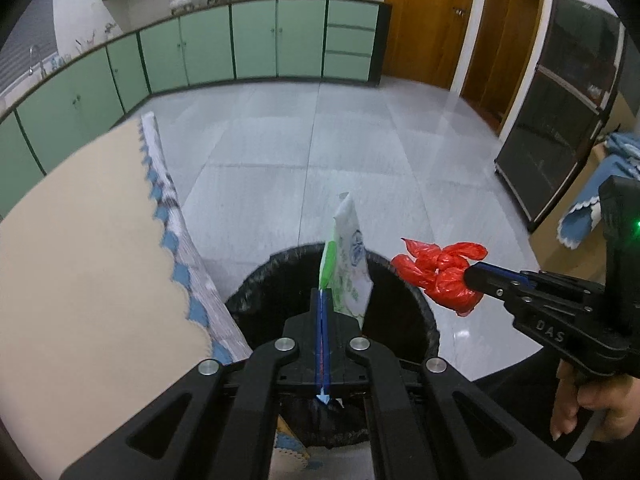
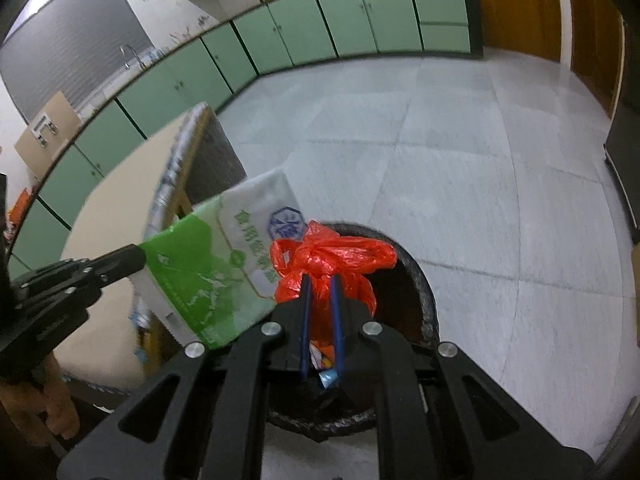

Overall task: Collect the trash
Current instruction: 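Lift the red plastic bag and green-and-white salt bag and carry both over the bin, then open both tools over the bin, dropping the plastic bag and salt bag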

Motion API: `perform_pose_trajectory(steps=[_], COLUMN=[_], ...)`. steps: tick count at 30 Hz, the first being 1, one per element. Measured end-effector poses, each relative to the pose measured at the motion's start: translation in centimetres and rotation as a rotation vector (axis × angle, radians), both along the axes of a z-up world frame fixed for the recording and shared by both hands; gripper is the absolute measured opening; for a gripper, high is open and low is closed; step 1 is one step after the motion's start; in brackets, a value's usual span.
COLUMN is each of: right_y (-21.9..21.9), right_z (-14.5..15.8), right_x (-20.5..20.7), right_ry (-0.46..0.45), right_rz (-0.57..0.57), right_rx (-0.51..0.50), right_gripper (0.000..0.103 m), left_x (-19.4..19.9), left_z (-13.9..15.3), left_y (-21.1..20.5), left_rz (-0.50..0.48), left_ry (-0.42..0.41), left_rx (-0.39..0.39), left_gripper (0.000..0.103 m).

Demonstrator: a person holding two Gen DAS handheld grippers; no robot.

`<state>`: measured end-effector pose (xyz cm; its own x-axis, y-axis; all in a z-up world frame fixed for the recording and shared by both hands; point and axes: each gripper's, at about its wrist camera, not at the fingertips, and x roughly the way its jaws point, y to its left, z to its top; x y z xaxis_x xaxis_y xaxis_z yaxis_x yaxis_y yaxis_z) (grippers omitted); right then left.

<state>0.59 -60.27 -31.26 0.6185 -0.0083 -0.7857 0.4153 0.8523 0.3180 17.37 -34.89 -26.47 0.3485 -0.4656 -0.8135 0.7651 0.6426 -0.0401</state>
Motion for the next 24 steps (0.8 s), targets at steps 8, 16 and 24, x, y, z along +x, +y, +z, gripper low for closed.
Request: perform_pose_trajectory(steps=[8, 16, 24], right_y=[-0.1, 0.2, 0.4], right_z=[-3.3, -3.5, -2.1], right_x=[1.5, 1.9, 1.4], right_ry=[0.111, 0.116, 0.099], right_rz=[0.015, 0.024, 0.027], right_rx=[0.036, 0.028, 0.011], right_gripper=[0.017, 0.034, 0.034], left_x=[0.1, -0.4, -0.5], left_z=[-3.4, -3.8, -2.4], left_y=[-1.5, -1.4, -0.1], left_rz=[-0.002, 0.014, 0.032], left_ry=[0.076, 0.073, 0.056], left_rx=[0.090, 0.107, 0.088], left_gripper=[0.002, 0.024, 0.031])
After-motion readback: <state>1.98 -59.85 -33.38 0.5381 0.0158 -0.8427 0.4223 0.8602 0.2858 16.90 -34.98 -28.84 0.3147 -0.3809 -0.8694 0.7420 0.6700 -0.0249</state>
